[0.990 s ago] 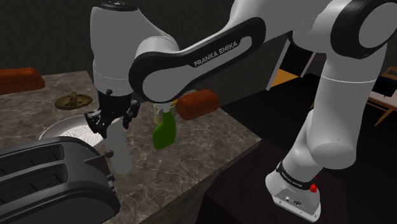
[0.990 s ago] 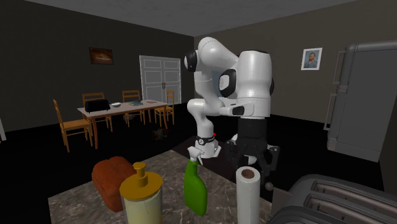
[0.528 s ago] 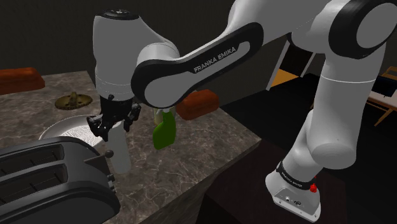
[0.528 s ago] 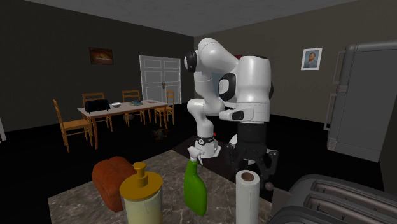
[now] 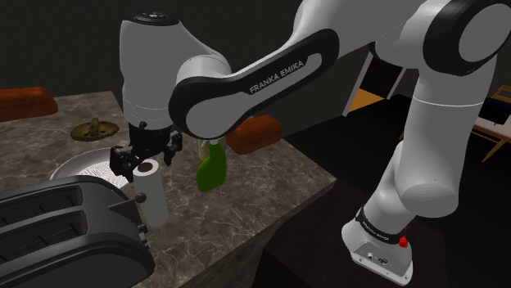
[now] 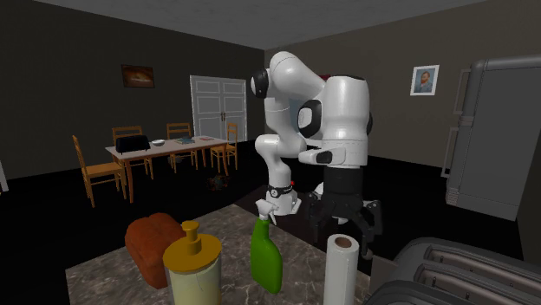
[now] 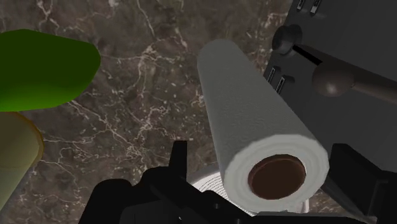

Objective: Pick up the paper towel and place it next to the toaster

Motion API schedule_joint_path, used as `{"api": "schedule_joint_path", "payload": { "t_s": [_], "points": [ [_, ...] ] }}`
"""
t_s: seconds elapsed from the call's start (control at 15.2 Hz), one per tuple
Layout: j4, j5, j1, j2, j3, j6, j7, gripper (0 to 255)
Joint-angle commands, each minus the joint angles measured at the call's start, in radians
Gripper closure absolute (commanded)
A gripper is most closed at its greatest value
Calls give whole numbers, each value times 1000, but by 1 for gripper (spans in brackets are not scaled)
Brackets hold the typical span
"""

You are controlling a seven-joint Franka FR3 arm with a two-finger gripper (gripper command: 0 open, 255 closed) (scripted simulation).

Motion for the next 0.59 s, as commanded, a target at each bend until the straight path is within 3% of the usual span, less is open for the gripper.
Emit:
{"api": "schedule_joint_path", "payload": {
  "t_s": [0.0,0.2,0.53],
  "points": [
    [6,17,-5,-22,7,-24,-11,0],
    [29,63,-18,-79,22,-93,-39,0],
    [29,63,-18,-79,21,-93,-39,0]
  ]
}}
